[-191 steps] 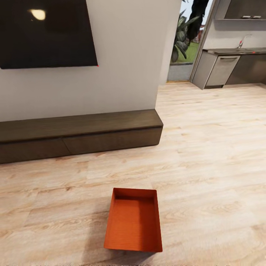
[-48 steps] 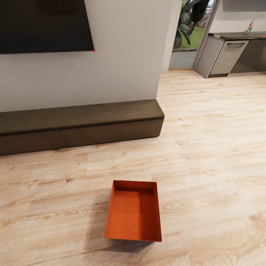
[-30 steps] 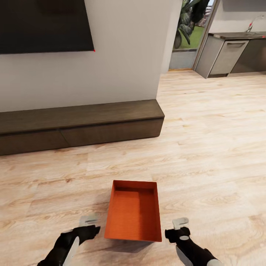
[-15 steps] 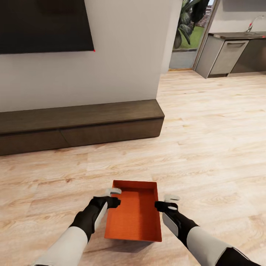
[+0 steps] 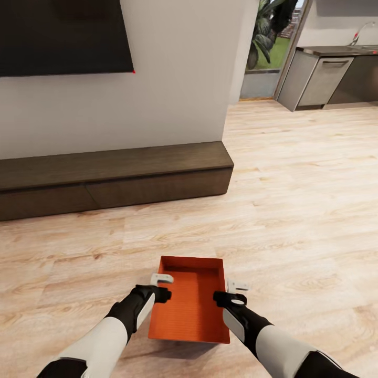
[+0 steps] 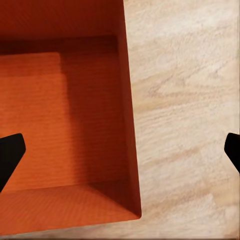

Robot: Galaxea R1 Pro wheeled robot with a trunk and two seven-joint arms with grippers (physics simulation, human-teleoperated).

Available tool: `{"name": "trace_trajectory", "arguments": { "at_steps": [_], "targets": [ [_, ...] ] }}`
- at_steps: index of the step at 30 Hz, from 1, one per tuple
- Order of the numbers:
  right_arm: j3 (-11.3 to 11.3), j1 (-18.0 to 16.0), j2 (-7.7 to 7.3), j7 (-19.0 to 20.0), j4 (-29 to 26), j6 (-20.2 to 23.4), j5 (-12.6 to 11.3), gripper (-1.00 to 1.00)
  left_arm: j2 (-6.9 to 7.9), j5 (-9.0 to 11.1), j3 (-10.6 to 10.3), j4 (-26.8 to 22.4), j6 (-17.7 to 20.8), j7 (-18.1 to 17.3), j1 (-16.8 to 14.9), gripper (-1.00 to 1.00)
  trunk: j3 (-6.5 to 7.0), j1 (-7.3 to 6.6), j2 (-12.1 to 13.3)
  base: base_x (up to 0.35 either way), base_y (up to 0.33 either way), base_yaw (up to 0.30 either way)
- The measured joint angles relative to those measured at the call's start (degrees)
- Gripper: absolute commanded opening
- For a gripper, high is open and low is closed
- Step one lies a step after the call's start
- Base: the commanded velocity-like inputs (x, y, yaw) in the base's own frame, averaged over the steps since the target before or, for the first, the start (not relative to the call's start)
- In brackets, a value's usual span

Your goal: Move the two storage containers from the living room to the garage. In the garage, place one container on the floor and stack the other container on top of it (either order is fine).

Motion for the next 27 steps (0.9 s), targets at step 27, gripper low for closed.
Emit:
{"name": "trace_trajectory", "arguments": {
  "at_steps": [27],
  "targets": [
    [0.46, 0.0, -0.61, 0.08, 0.6, 0.57, 2.0, 1.0, 0.83, 2.22, 0.45, -1.41, -1.85, 0.74, -0.08, 1.0, 0.0, 0.0, 0.0, 0.0, 0.0, 0.0]
  ]
}}
